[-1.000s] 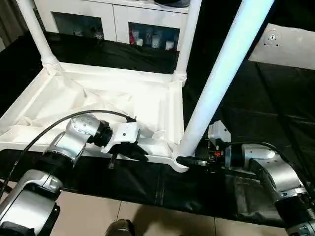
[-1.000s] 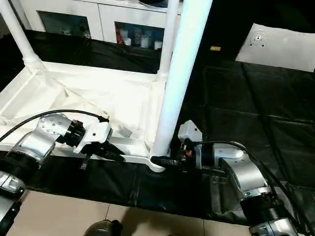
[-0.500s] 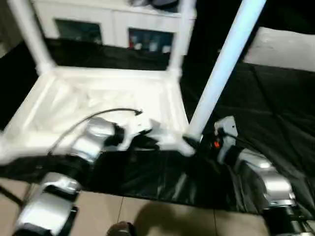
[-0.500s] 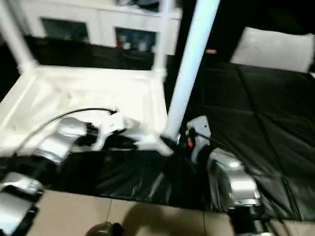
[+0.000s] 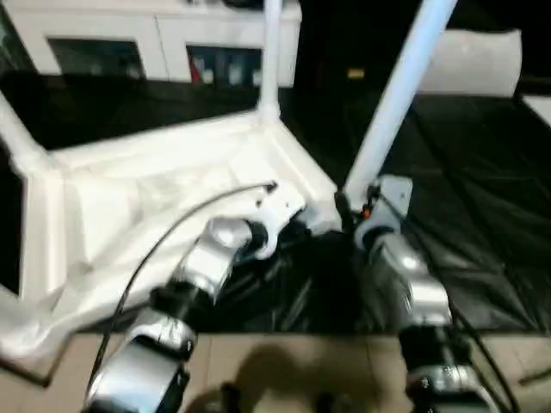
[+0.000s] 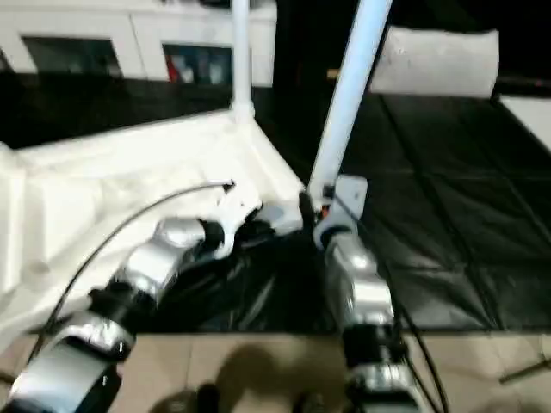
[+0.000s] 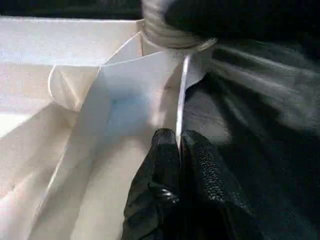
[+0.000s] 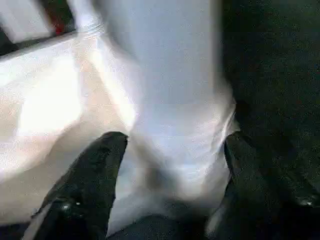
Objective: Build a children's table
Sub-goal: Rotate leg to tighten
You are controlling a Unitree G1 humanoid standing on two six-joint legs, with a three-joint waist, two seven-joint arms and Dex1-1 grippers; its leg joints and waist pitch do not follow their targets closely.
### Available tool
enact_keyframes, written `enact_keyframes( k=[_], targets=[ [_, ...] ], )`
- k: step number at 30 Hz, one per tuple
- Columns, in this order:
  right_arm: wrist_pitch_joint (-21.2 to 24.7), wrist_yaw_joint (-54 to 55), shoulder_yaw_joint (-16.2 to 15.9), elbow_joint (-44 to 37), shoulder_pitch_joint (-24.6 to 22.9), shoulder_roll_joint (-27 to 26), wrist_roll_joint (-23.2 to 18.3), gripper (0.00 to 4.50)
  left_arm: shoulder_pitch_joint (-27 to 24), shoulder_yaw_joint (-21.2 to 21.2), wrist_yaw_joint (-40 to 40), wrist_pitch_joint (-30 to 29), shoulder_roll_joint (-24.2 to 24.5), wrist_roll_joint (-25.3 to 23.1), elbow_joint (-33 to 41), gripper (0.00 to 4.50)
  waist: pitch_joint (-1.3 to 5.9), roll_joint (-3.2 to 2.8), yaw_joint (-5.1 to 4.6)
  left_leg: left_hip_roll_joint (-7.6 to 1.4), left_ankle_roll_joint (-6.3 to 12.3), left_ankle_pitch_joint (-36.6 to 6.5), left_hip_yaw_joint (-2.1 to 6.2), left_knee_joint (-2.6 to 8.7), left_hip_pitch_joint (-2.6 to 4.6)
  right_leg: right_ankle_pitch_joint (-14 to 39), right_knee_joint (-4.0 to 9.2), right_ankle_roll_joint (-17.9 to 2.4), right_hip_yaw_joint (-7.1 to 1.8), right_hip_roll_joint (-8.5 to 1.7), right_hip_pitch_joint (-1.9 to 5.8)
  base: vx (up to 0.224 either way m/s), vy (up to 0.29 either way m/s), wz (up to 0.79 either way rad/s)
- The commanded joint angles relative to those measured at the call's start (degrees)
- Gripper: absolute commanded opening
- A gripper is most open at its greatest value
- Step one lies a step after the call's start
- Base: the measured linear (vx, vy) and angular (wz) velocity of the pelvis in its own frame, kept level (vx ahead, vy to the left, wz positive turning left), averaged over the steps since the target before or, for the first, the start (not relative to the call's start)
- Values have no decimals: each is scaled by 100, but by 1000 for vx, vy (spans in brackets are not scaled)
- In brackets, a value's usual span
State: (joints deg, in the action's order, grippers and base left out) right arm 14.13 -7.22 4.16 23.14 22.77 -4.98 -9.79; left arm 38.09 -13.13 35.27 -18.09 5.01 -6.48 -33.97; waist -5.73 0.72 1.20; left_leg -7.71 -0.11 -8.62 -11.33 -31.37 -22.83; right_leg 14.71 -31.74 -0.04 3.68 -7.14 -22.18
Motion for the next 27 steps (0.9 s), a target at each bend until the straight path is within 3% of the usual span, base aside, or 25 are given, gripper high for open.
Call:
enact_keyframes(
  k=[1,2,3,4,5,7,10,12,13,17,18,20,22,27],
  targets=[
    [147,-256,-224,72,-87,-43,-94,370,9,156,-53,179,-114,204,394,0,348,-29,-54,-548,-777,-3898,416,691,208,1361,230,-568,-98,-114,107,-13,43,-24],
    [118,-307,-229,24,-120,6,-99,379,-32,141,10,188,-38,186,406,0,362,-21,-55,-541,-790,-3963,395,656,262,1305,254,-645,-124,-156,54,0,0,0],
    [90,-360,-246,-34,-159,76,-95,384,-64,117,92,222,40,175,407,0,359,48,-76,-507,-666,-3809,340,567,294,1360,330,-728,-175,-236,-14,0,0,0],
    [33,-399,-258,-91,-200,159,-57,391,-105,80,218,243,145,178,424,0,337,53,-41,-490,-466,-3439,311,509,249,1588,382,-706,-217,-328,14,0,0,0],
    [33,-399,-258,-91,-200,159,-57,399,-105,80,218,243,145,178,424,0,339,46,-17,-495,-386,-3226,303,484,239,1611,398,-706,-241,-369,17,0,0,0],
    [-76,-830,-179,-434,-418,536,-134,414,-244,-27,762,372,540,188,491,0,335,98,44,-524,-98,-2593,270,457,191,1613,405,-658,-262,-373,51,0,0,0],
    [-134,-1222,-104,-719,-588,828,-195,448,-312,-94,1094,498,804,181,472,0,357,118,86,-529,-43,-2420,216,432,232,1657,391,-708,-273,-323,15,0,0,0],
    [-146,-1592,-97,-968,-733,1114,-282,448,-339,-154,1366,675,1019,177,410,0,362,116,134,-537,26,-2284,206,421,212,1662,380,-667,-277,-328,34,0,0,0],
    [-181,-1775,-126,-1090,-811,1264,-325,448,-349,-175,1472,728,1107,165,385,0,368,117,131,-546,11,-2285,193,428,231,1695,375,-683,-274,-299,3,0,0,0],
    [-150,-2252,-165,-1425,-997,1581,-513,448,-342,-248,1796,949,1303,141,299,0,395,125,146,-552,16,-2182,181,408,210,1599,350,-761,-265,-298,22,0,0,0],
    [-135,-2792,-296,-1684,-1136,1938,-577,448,-350,-378,2233,1173,1513,159,285,0,409,121,147,-556,32,-2129,181,400,199,1549,340,-779,-257,-291,39,0,0,0],
    [-128,-3122,-373,-1802,-1194,2140,-604,448,-357,-476,2546,1325,1639,181,276,0,424,123,166,-568,74,-2024,170,391,193,1400,312,-792,-259,-284,53,0,0,0],
    [-123,-3552,-474,-1865,-1190,2393,-632,448,-336,-624,2939,1568,1804,164,221,0,462,140,156,-556,168,-1840,146,357,181,1081,272,-958,-247,-269,63,0,0,0],
    [-110,-4232,-685,-1853,-1049,2796,-657,448,-257,-780,3630,1823,2012,215,140,0,455,142,223,-568,108,-1955,99,309,232,1210,254,-1075,-273,-272,-9,0,0,0]
  ],
)
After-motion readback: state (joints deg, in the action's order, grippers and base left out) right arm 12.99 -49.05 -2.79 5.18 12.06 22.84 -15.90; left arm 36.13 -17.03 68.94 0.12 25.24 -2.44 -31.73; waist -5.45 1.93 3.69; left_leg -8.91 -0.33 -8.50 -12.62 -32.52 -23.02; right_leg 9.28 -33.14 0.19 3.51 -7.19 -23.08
